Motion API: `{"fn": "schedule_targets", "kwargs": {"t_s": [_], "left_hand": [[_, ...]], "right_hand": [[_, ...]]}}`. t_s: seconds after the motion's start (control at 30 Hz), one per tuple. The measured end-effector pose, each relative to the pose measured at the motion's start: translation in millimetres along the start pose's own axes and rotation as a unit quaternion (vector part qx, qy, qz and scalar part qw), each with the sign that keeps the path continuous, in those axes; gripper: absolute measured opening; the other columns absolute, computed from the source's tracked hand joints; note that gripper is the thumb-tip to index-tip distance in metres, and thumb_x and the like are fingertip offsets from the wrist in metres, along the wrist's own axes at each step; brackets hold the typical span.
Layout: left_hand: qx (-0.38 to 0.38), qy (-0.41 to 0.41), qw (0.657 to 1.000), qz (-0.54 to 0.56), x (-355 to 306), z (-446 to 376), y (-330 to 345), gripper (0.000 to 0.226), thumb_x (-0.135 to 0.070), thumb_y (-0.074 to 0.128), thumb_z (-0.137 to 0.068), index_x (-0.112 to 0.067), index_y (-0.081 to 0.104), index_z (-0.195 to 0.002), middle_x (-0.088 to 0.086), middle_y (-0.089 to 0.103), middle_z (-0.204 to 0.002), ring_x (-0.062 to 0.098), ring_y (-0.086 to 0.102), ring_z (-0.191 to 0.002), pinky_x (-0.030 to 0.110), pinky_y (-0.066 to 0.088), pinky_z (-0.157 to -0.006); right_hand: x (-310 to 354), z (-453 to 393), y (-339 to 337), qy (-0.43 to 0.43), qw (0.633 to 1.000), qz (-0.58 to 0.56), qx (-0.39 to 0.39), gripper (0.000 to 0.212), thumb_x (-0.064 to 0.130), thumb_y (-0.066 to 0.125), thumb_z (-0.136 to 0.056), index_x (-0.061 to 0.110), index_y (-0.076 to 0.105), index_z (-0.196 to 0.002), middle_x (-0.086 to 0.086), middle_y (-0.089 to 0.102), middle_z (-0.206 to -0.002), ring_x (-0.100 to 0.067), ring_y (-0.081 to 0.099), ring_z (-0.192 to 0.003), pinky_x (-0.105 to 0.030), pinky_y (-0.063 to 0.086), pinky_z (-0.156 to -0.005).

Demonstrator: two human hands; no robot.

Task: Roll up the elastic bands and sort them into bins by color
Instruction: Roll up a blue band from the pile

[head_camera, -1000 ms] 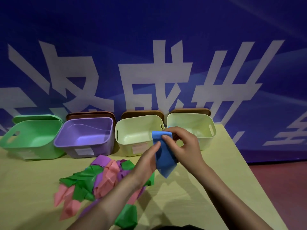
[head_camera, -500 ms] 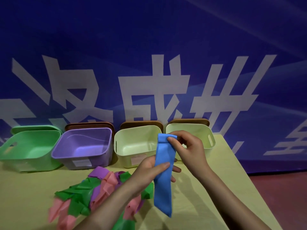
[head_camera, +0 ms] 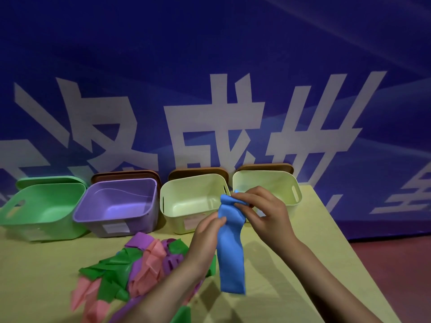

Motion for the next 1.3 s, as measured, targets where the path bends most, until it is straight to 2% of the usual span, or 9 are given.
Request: {"fn": "schedule_targets", "kwargs": {"t_s": [0.2,0.33,0.5,0.63,0.73,0.87,0.97,1.07,1.3], "left_hand": [[-0.011,-0.004,1.0,0.023,-10,5,3,0.036,0.002,0.038,-0.093,-0.017,0.067,-0.081,-0.004,0.066,-0.065,0.012,0.062,-0.063,0.023,0.05,-0.06],[-0.021,-0.022,0.998,0.051,-14,1,1,0.03,-0.001,0.036,-0.089,-0.004,0.066,-0.089,0.013,0.058,-0.057,0.022,0.052,-0.048,0.029,0.044,-0.054],[-0.034,-0.057,0.995,0.068,-1,-1,-2,0.025,-0.018,0.051,-0.086,0.001,0.066,-0.091,0.023,0.063,-0.076,0.03,0.057,-0.067,0.041,0.046,-0.07],[-0.038,-0.03,0.998,0.048,-4,-2,0,0.02,-0.021,0.057,-0.093,-0.017,0.072,-0.081,-0.001,0.073,-0.075,0.017,0.067,-0.079,0.029,0.051,-0.075],[-0.033,-0.03,0.997,0.056,-5,-1,-2,0.019,-0.022,0.058,-0.092,-0.019,0.075,-0.086,0.0,0.075,-0.091,0.013,0.068,-0.092,0.031,0.052,-0.086],[-0.047,-0.035,0.995,0.081,-2,-6,-12,0.018,-0.026,0.063,-0.089,-0.017,0.074,-0.1,0.013,0.068,-0.112,0.026,0.065,-0.105,0.041,0.05,-0.094],[-0.026,-0.009,0.998,0.059,-6,-7,-9,0.016,-0.025,0.06,-0.092,-0.021,0.072,-0.1,0.005,0.072,-0.106,0.02,0.064,-0.105,0.04,0.045,-0.098],[-0.036,0.031,0.998,0.029,-13,-7,-12,0.013,-0.026,0.06,-0.092,-0.026,0.072,-0.095,0.004,0.072,-0.1,0.017,0.063,-0.098,0.034,0.046,-0.09],[-0.029,0.043,0.998,-0.035,-10,-4,-15,0.021,-0.024,0.048,-0.099,-0.029,0.068,-0.103,-0.001,0.071,-0.1,0.021,0.063,-0.101,0.033,0.047,-0.086]], "right_hand": [[6,-1,-2,-0.034,0.999,0.002,0.01,0.022,0.017,0.061,-0.088,0.011,0.073,-0.105,0.0,0.062,-0.087,-0.006,0.056,-0.081,-0.013,0.044,-0.074],[7,2,0,-0.072,0.996,0.017,0.047,0.021,0.017,0.062,-0.09,0.011,0.073,-0.106,-0.004,0.063,-0.086,-0.015,0.058,-0.08,-0.02,0.046,-0.072],[4,5,5,-0.115,0.986,0.079,0.092,0.021,0.019,0.059,-0.091,0.013,0.071,-0.107,-0.004,0.061,-0.087,-0.016,0.057,-0.081,-0.022,0.046,-0.069],[5,3,12,-0.121,0.981,0.103,0.114,0.026,0.023,0.053,-0.094,0.011,0.072,-0.107,-0.004,0.061,-0.087,-0.017,0.055,-0.081,-0.024,0.046,-0.068],[5,0,15,-0.114,0.979,0.076,0.153,0.027,0.028,0.053,-0.096,0.014,0.071,-0.111,-0.002,0.062,-0.09,-0.016,0.058,-0.082,-0.024,0.047,-0.07],[-2,-1,17,-0.015,0.985,-0.023,0.173,0.037,0.037,0.041,-0.1,0.02,0.069,-0.117,0.003,0.063,-0.097,-0.008,0.06,-0.09,-0.02,0.046,-0.079],[-9,-3,17,0.089,0.986,-0.095,0.101,0.024,0.024,0.056,-0.094,0.02,0.07,-0.113,0.008,0.065,-0.088,-0.006,0.061,-0.083,-0.016,0.045,-0.077],[-24,5,30,0.251,0.945,-0.194,0.086,0.027,0.009,0.066,-0.088,0.02,0.068,-0.112,0.008,0.065,-0.077,-0.001,0.058,-0.072,-0.016,0.045,-0.071],[-26,5,37,0.284,0.936,-0.171,0.12,0.006,0.01,0.067,-0.087,0.013,0.072,-0.088,0.011,0.064,-0.071,0.001,0.053,-0.063,-0.012,0.042,-0.062]]}}
Point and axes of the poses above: each hand's wrist, its own z-axis away from the middle knuckle, its own y-axis out of the palm, x = y × z, the point moved 9 cm from there along -z, towards the middle knuckle
